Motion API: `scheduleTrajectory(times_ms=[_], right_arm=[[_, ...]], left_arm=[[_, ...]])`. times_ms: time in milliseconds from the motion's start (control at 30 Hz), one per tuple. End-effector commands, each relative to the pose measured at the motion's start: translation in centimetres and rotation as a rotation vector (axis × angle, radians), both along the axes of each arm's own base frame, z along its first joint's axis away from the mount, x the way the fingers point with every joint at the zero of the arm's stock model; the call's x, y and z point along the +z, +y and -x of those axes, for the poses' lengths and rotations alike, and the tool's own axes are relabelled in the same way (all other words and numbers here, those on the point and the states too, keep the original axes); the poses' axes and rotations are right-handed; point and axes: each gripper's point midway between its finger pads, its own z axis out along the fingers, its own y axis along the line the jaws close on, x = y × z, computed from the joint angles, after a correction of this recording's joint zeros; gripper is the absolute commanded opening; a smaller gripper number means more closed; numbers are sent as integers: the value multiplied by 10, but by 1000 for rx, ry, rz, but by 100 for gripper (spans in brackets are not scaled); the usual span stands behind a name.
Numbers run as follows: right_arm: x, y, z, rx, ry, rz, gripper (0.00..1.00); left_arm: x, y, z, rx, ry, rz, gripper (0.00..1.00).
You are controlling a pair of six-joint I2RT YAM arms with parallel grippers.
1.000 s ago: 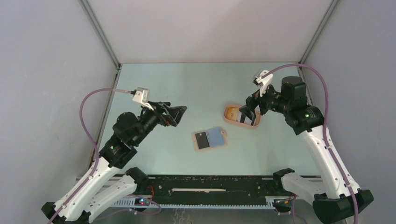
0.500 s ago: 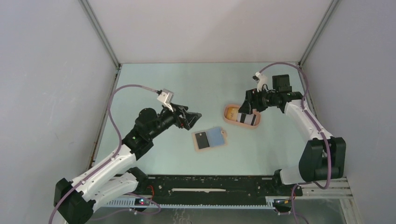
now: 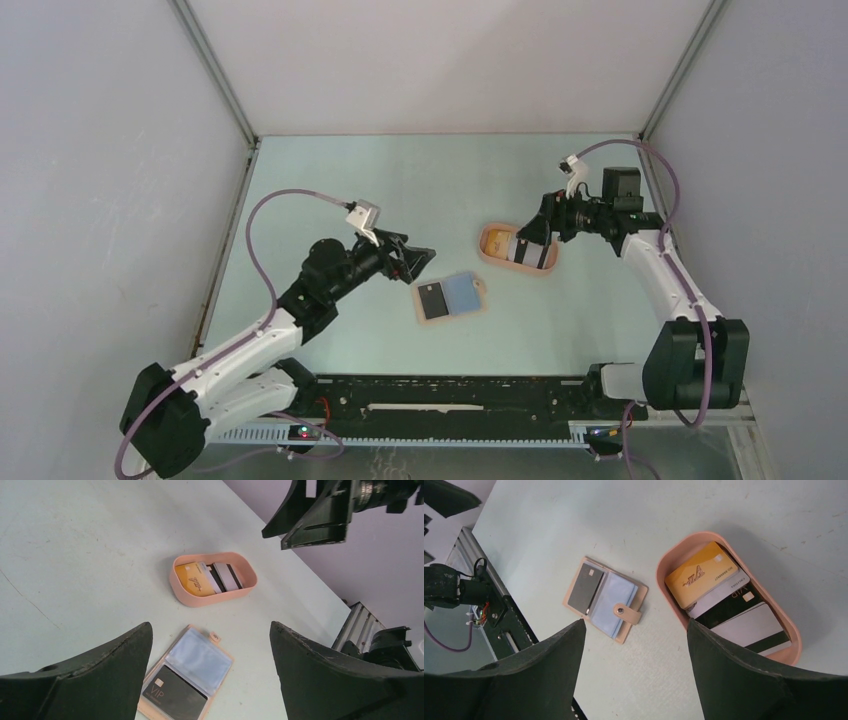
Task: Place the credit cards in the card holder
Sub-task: Pick up the credit card from the storage box.
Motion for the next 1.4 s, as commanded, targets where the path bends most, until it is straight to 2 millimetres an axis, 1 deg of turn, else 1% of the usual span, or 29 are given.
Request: scheduleTrajectory(times_ms=[0, 67, 133, 200, 233, 267, 333, 367, 500, 533, 633, 700, 833, 933, 1033, 1100, 1133, 1300, 1367], right_arm=[[14, 6, -9, 6, -78, -51, 84], [10, 11, -6, 22, -27, -92, 85], [4, 12, -8, 14, 16, -109, 85], [-7, 12, -14, -21, 73, -118, 84], [-15, 11, -18, -50, 119, -128, 83], [-23, 4, -25, -95, 160, -139, 82], [-40, 1, -35, -149, 236, -160, 78], [-52, 1, -40, -177, 280, -163, 75], [-83, -5, -59, -273, 394, -159, 61], [-90, -4, -63, -281, 418, -164, 56], [-108, -2, -69, -308, 485, -164, 50], [-118, -3, -70, -325, 505, -148, 49], [-128, -7, -71, -352, 521, -124, 50], [-136, -5, -71, -354, 549, -127, 51], [-139, -2, -71, -340, 567, -138, 51], [-138, 10, -69, -304, 568, -137, 52], [-137, 13, -69, -296, 568, -137, 52], [-136, 23, -68, -266, 564, -135, 52], [-138, 26, -67, -262, 571, -130, 52]], left_arm=[[35, -13, -14, -21, -83, 30, 91], [31, -16, -19, -24, -84, 5, 91], [21, -16, -26, -9, -72, -33, 91], [10, -16, -30, 3, -47, -64, 91], [5, -17, -30, 0, -35, -72, 89], [1, -18, -30, -6, -22, -80, 88], [-3, -20, -31, -13, -6, -82, 88], [-4, -19, -32, -11, -1, -81, 88], [-7, -14, -30, 8, -2, -75, 88], [-8, -13, -29, 15, -4, -72, 88], [-12, -9, -27, 25, -12, -64, 87], [-17, -7, -27, 33, -9, -51, 86], [-22, -8, -28, 35, -10, -47, 86], [-27, -11, -32, 30, -7, -57, 86], [-29, -17, -34, 6, 2, -60, 84], [-32, -20, -35, -4, 14, -60, 83], [-33, -22, -35, -13, 21, -58, 83], [-40, -28, -36, -30, 46, -42, 82], [-43, -29, -37, -30, 53, -42, 81]])
